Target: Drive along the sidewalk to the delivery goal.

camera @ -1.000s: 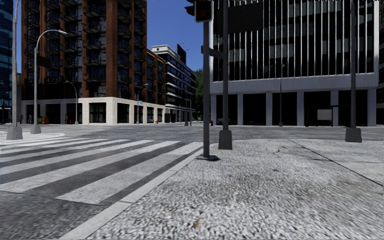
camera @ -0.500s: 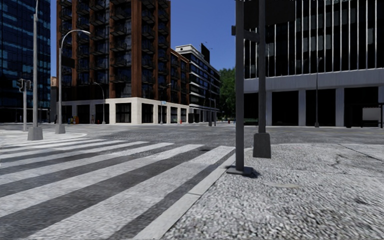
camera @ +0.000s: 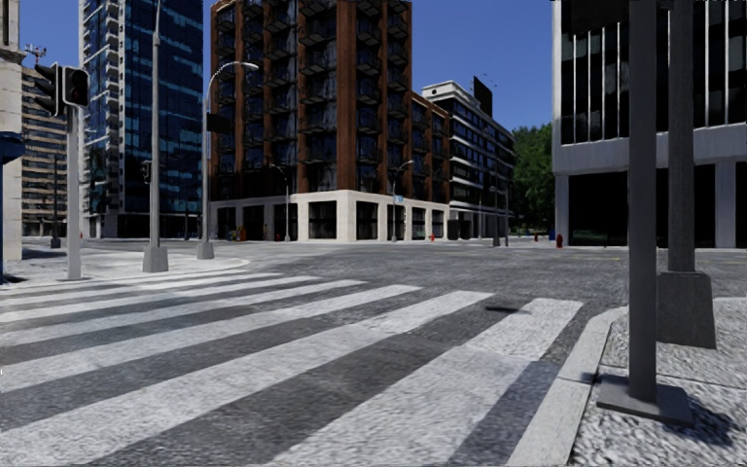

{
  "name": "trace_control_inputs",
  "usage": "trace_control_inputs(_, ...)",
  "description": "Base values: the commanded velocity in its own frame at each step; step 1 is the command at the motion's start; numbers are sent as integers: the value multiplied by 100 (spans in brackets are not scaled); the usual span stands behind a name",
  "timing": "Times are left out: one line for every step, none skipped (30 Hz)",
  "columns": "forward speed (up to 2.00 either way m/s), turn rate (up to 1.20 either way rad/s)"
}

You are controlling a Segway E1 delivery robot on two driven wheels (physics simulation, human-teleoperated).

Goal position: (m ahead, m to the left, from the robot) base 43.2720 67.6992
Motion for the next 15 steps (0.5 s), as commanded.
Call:
trace_control_inputs(193, 63)
trace_control_inputs(193, 63)
trace_control_inputs(193, 63)
trace_control_inputs(193, 63)
trace_control_inputs(193, 63)
trace_control_inputs(193, 63)
trace_control_inputs(193, 61)
trace_control_inputs(193, 39)
trace_control_inputs(193, 39)
trace_control_inputs(193, 14)
trace_control_inputs(193, 1)
trace_control_inputs(193, 0)
trace_control_inputs(193, 0)
trace_control_inputs(193, 0)
trace_control_inputs(193, 0)
